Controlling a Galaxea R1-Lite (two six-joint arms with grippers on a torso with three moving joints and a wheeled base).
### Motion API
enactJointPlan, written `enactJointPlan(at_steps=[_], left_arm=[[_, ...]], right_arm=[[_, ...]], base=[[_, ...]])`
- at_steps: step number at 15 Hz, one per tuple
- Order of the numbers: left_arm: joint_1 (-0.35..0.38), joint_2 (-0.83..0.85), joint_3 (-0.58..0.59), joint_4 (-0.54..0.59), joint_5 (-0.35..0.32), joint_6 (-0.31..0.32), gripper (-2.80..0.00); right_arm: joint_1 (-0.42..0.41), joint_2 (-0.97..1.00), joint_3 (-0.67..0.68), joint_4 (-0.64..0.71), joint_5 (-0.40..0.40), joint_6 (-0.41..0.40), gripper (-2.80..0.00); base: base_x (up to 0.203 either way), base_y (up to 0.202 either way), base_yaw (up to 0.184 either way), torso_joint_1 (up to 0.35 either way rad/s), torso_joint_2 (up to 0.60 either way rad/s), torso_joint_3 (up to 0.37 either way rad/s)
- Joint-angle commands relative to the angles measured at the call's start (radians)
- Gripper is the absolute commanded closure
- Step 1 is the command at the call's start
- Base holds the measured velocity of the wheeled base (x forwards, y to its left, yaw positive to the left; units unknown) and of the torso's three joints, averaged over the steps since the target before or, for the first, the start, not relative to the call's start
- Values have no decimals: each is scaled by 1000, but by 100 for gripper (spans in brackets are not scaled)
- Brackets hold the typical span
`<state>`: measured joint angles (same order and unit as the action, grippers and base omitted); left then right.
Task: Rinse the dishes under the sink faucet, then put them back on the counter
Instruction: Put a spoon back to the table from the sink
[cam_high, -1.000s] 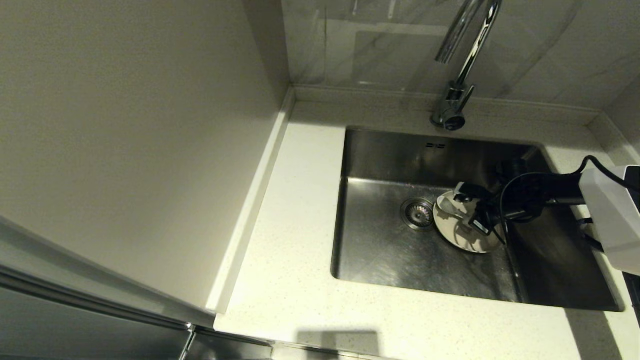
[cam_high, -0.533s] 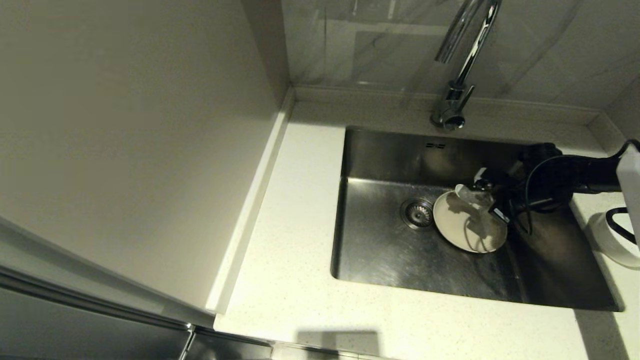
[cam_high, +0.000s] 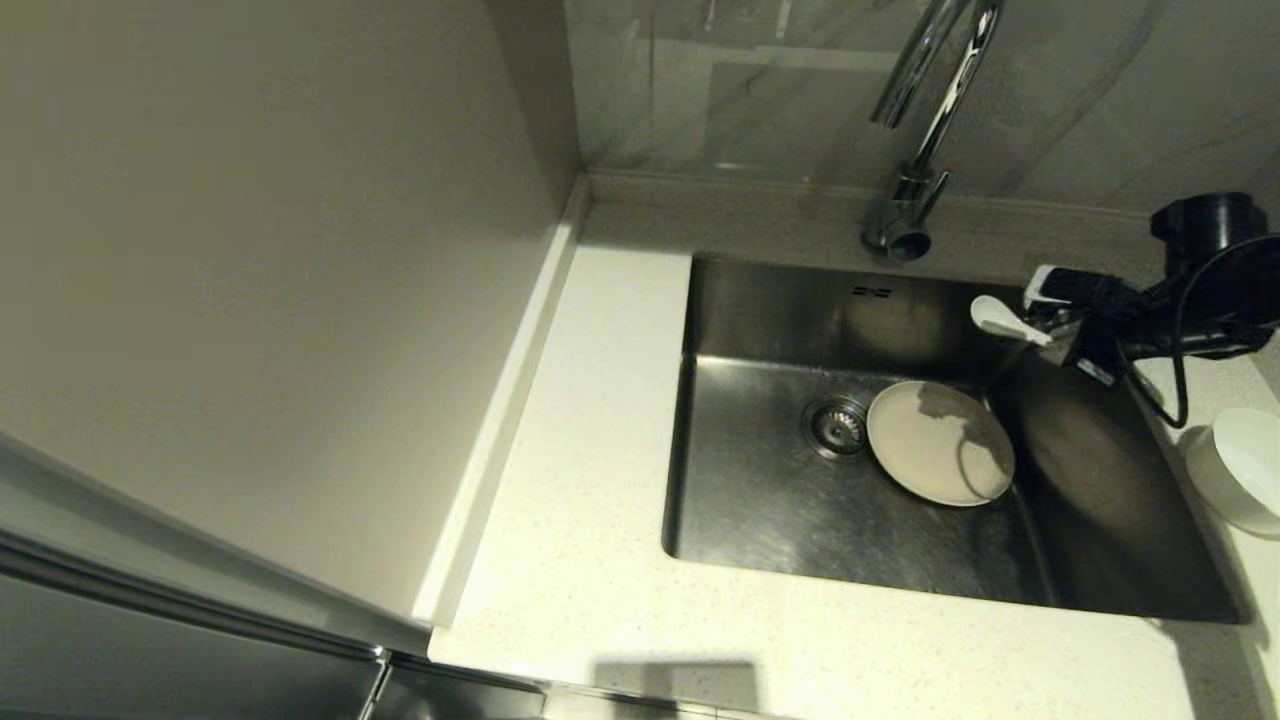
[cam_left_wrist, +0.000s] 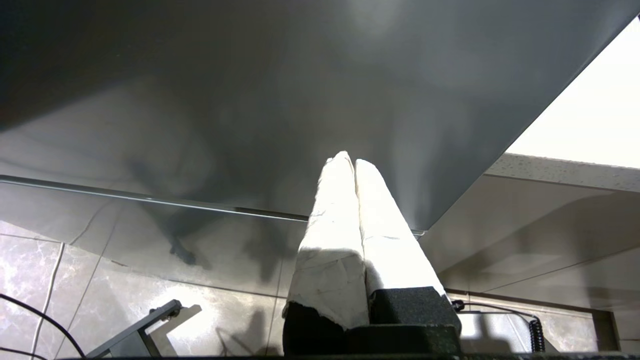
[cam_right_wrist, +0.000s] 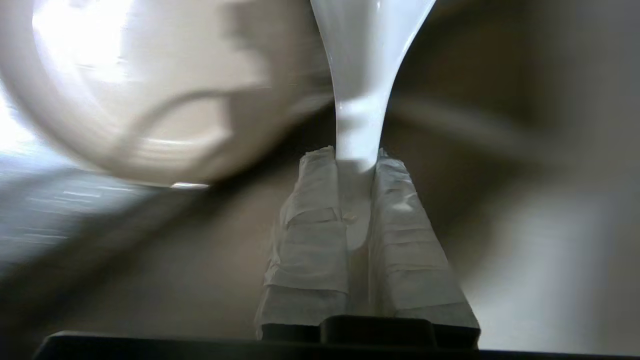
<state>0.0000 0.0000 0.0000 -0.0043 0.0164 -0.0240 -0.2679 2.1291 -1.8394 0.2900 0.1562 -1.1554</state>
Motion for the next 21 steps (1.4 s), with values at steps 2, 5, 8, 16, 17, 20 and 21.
enactJointPlan(at_steps=[2, 5, 8, 16, 17, 20, 21], left_arm=[[0, -3, 0, 0, 0, -1, 0], [0, -4, 0, 0, 0, -1, 0], [0, -3, 0, 0, 0, -1, 0], [0, -3, 0, 0, 0, -1, 0], [0, -3, 0, 0, 0, -1, 0], [0, -3, 0, 0, 0, -1, 0], [0, -3, 0, 0, 0, -1, 0]], right_arm=[[-8, -148, 171, -98, 2, -142, 0], [-19, -236, 445, -275, 9, -260, 0], [-27, -295, 447, -337, -3, -225, 0], [-128, -489, 250, 160, -313, -99, 0], [-130, -500, 241, 235, -351, -35, 0], [-131, -517, 196, 489, -413, 132, 0], [-134, -522, 192, 568, -436, 200, 0]], base=[[0, 0, 0, 0, 0, 0], [0, 0, 0, 0, 0, 0], [0, 0, 0, 0, 0, 0], [0, 0, 0, 0, 0, 0], [0, 0, 0, 0, 0, 0], [0, 0, 0, 0, 0, 0], [0, 0, 0, 0, 0, 0]])
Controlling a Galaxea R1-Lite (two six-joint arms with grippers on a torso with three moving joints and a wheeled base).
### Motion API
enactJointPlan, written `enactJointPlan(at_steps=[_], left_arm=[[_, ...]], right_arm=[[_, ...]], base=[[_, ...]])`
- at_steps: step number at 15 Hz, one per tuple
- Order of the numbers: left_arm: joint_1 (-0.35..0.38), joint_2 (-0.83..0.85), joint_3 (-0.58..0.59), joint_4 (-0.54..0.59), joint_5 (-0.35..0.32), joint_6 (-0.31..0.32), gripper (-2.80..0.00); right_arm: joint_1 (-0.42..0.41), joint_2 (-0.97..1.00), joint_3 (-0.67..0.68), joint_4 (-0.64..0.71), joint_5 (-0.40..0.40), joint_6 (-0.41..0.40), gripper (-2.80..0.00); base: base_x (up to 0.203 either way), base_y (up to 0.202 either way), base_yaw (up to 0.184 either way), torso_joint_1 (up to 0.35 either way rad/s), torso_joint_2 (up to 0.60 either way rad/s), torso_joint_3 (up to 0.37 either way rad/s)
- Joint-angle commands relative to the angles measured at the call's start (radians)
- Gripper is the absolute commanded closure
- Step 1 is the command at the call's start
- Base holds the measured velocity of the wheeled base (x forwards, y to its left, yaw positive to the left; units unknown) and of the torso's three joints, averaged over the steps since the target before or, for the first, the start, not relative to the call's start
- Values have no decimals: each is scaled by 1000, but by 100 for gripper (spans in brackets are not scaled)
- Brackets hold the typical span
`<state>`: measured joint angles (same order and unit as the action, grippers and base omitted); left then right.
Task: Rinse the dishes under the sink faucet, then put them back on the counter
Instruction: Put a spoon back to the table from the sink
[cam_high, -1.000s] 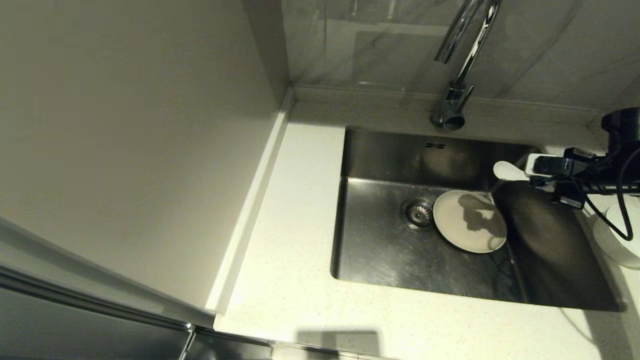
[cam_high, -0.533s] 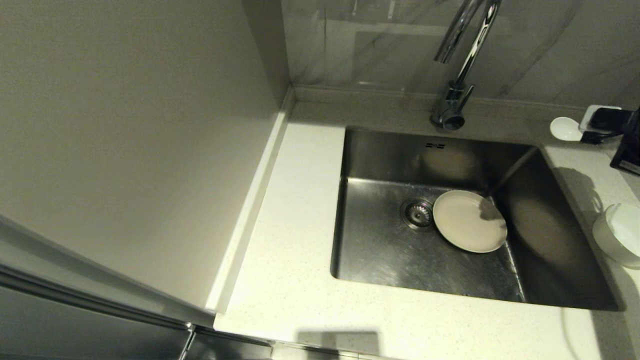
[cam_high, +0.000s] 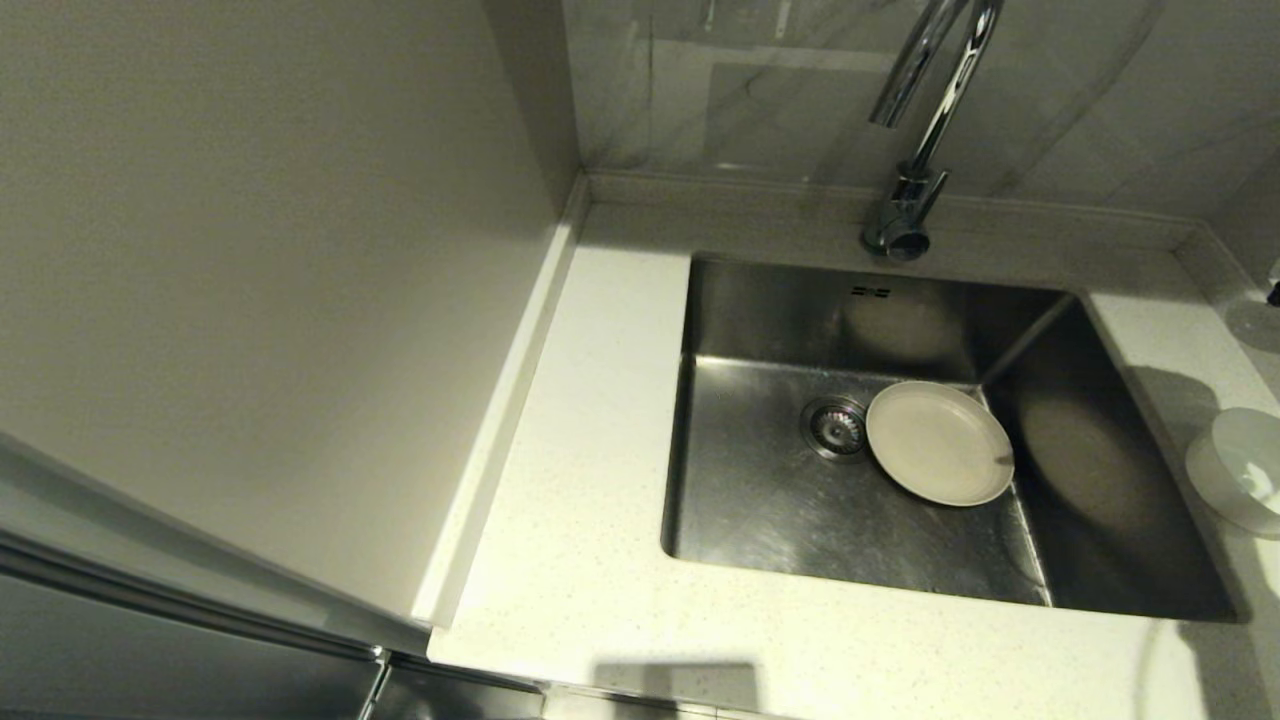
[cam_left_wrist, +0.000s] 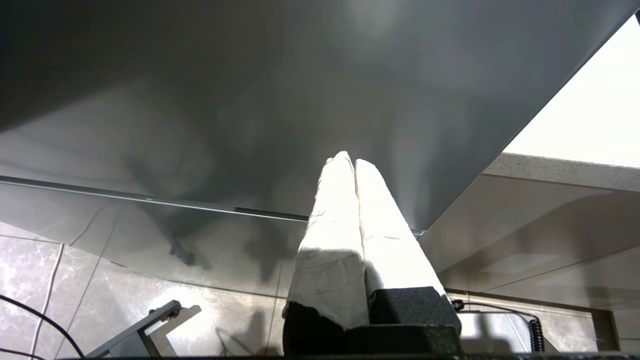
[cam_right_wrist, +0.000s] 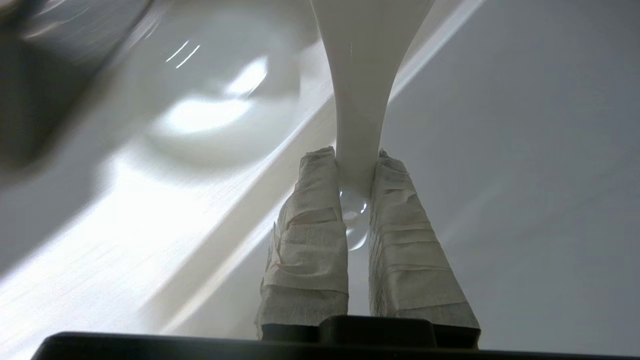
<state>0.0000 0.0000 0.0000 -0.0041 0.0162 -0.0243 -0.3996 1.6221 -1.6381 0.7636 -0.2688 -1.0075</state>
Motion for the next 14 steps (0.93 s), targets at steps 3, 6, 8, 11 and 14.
enactJointPlan(at_steps=[3, 6, 8, 11, 14], left_arm=[[0, -3, 0, 0, 1, 0, 0], [0, -3, 0, 0, 1, 0, 0], [0, -3, 0, 0, 1, 0, 0], [0, -3, 0, 0, 1, 0, 0], [0, -3, 0, 0, 1, 0, 0]], right_arm=[[-67, -18, 25, 203, -40, 123, 0], [-133, -5, 63, 201, -59, 125, 0], [-139, 3, 99, 200, -60, 125, 0], [-139, 41, 113, 198, -66, 125, 0], [-139, 77, 119, 160, -73, 124, 0]], base=[[0, 0, 0, 0, 0, 0], [0, 0, 0, 0, 0, 0], [0, 0, 0, 0, 0, 0], [0, 0, 0, 0, 0, 0], [0, 0, 0, 0, 0, 0]])
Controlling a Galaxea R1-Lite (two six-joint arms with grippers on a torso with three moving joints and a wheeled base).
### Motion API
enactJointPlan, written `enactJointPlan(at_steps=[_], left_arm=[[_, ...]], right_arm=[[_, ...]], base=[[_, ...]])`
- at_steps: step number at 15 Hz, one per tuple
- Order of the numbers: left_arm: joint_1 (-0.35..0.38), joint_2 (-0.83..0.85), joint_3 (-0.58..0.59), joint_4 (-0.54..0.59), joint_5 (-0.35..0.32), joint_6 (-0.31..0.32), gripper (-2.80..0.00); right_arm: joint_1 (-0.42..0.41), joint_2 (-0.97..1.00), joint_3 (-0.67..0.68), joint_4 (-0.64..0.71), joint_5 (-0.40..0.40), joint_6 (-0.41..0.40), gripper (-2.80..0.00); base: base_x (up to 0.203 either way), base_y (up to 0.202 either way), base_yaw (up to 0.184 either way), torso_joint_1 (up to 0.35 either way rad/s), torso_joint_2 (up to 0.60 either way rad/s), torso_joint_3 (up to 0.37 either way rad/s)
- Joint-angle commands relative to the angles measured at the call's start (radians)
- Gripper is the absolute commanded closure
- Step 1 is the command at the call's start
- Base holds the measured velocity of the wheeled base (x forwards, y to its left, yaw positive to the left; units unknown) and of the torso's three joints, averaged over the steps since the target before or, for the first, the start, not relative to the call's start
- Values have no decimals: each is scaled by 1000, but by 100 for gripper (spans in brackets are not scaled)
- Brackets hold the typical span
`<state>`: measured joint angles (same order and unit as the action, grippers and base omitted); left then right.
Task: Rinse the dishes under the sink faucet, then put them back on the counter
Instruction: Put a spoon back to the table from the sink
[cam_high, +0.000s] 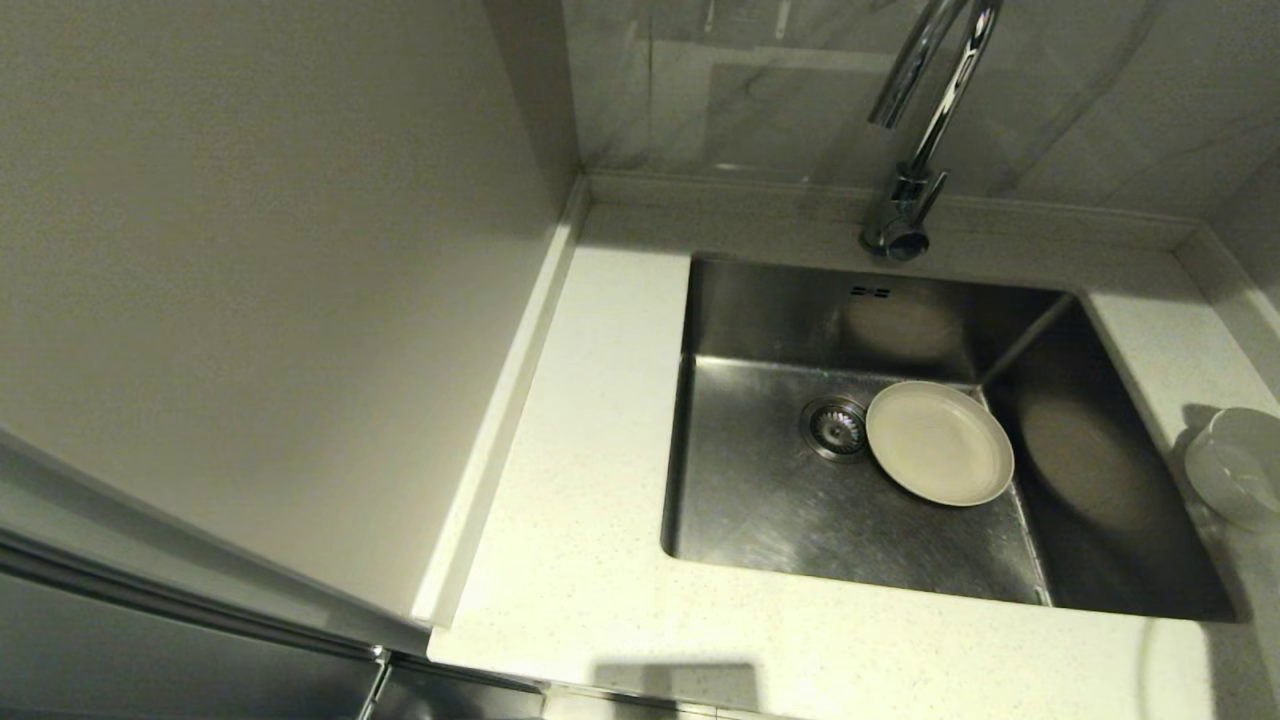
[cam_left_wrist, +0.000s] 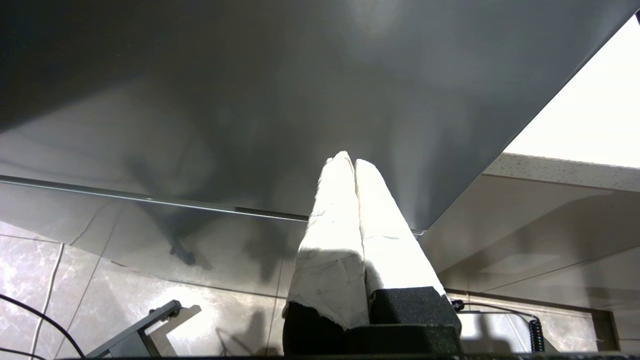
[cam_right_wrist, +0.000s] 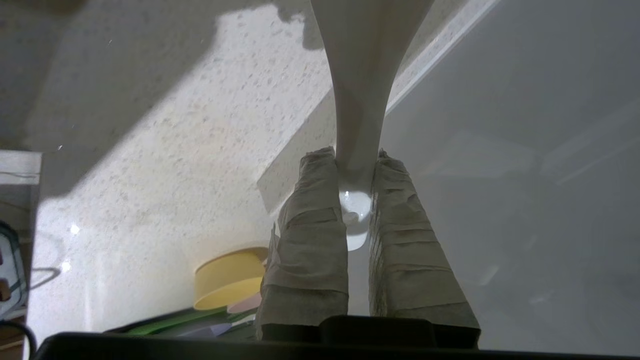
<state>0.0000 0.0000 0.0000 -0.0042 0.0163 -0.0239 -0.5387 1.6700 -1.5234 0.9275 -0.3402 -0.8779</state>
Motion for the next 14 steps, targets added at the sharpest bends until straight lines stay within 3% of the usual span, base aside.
enactJointPlan(at_steps=[1, 4, 14], left_arm=[[0, -3, 0, 0, 1, -1, 0], [0, -3, 0, 0, 1, -1, 0], [0, -3, 0, 0, 1, -1, 0]], right_arm=[[0, 46, 9, -36, -2, -5, 0], [2, 90, 10, -126, -20, -10, 0], [31, 121, 47, -162, -22, -13, 0]], base=[[0, 0, 0, 0, 0, 0], [0, 0, 0, 0, 0, 0], [0, 0, 0, 0, 0, 0]])
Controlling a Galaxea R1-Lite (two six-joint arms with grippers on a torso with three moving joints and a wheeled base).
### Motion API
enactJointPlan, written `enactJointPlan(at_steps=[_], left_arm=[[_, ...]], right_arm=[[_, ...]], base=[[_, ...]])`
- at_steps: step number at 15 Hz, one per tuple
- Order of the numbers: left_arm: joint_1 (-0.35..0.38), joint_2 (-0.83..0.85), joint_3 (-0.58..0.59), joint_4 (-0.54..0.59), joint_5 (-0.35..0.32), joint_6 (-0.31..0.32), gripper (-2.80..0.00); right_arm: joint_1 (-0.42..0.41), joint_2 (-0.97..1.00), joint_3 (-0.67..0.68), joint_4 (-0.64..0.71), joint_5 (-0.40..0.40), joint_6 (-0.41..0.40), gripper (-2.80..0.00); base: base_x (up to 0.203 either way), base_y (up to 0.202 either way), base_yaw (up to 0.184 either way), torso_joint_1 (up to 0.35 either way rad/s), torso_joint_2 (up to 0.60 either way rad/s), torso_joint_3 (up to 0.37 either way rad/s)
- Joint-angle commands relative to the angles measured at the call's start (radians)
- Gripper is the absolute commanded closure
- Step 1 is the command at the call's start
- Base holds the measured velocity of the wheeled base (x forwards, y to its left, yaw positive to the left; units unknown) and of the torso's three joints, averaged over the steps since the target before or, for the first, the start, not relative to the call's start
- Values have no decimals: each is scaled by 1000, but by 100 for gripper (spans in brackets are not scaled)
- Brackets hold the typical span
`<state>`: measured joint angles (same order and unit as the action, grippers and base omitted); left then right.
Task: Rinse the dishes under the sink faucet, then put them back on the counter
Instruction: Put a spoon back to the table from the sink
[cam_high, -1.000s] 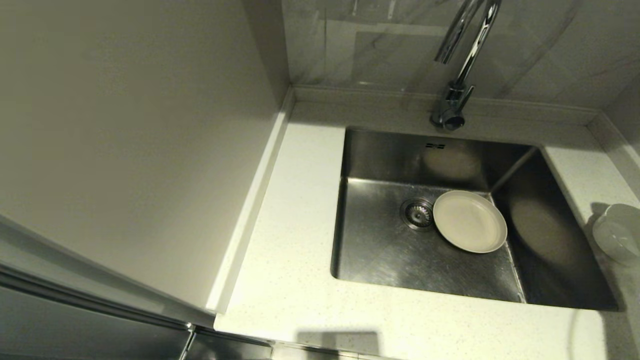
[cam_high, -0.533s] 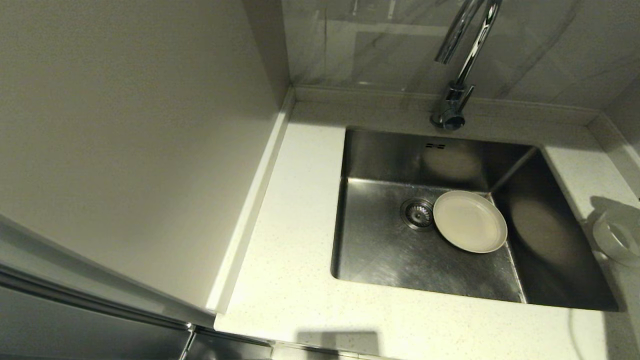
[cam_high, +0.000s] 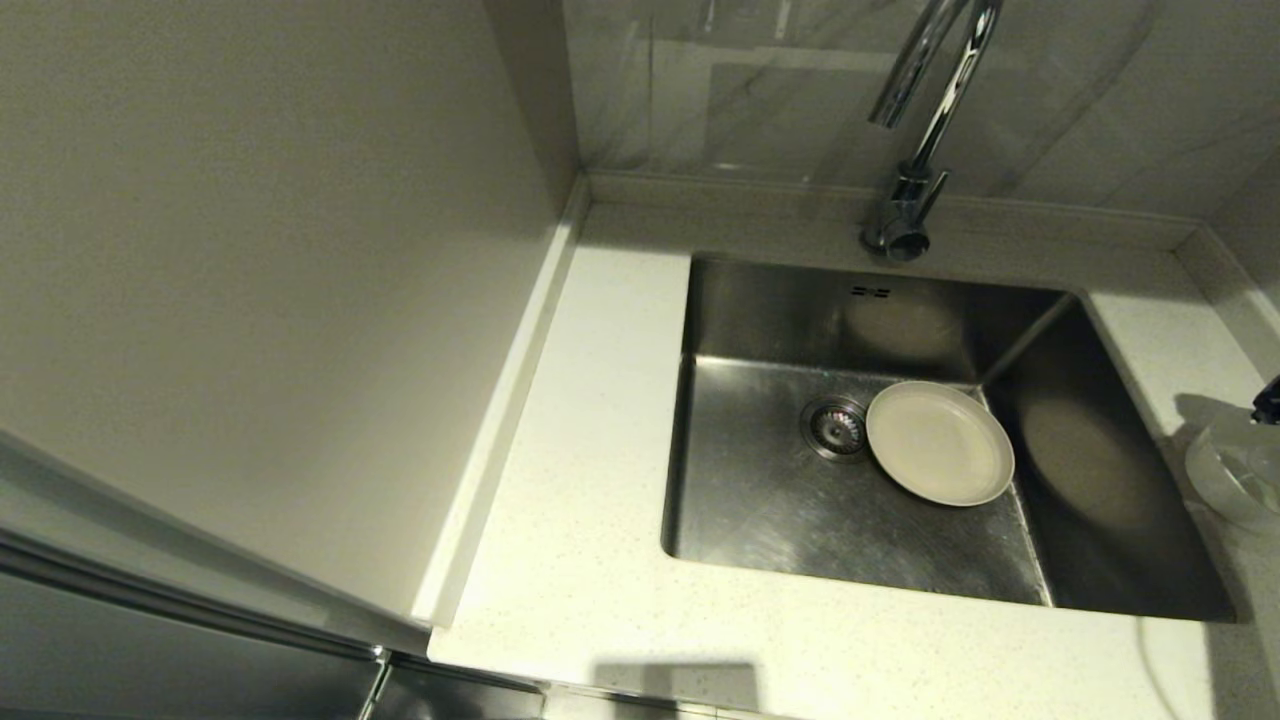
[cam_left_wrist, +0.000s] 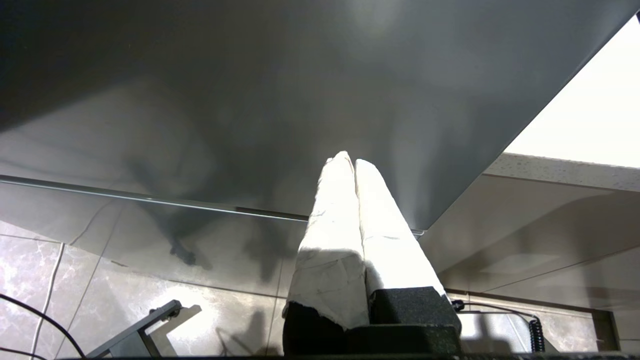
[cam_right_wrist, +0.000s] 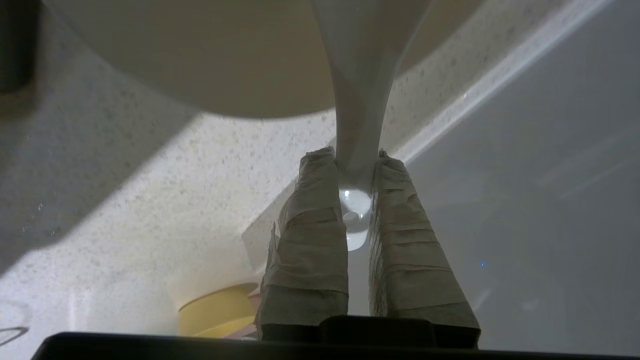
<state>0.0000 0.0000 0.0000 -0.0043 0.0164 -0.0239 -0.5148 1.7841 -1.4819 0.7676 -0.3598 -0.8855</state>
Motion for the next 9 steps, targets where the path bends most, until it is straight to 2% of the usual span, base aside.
enactJointPlan(at_steps=[1, 8, 9], left_arm=[[0, -3, 0, 0, 0, -1, 0], [0, -3, 0, 0, 0, -1, 0], [0, -3, 0, 0, 0, -1, 0]], right_arm=[[16, 12, 6, -15, -2, -6, 0], [45, 20, -3, -27, -4, -1, 0], [45, 21, -5, -27, -4, -1, -280]], base=[[0, 0, 0, 0, 0, 0], [0, 0, 0, 0, 0, 0], [0, 0, 0, 0, 0, 0]])
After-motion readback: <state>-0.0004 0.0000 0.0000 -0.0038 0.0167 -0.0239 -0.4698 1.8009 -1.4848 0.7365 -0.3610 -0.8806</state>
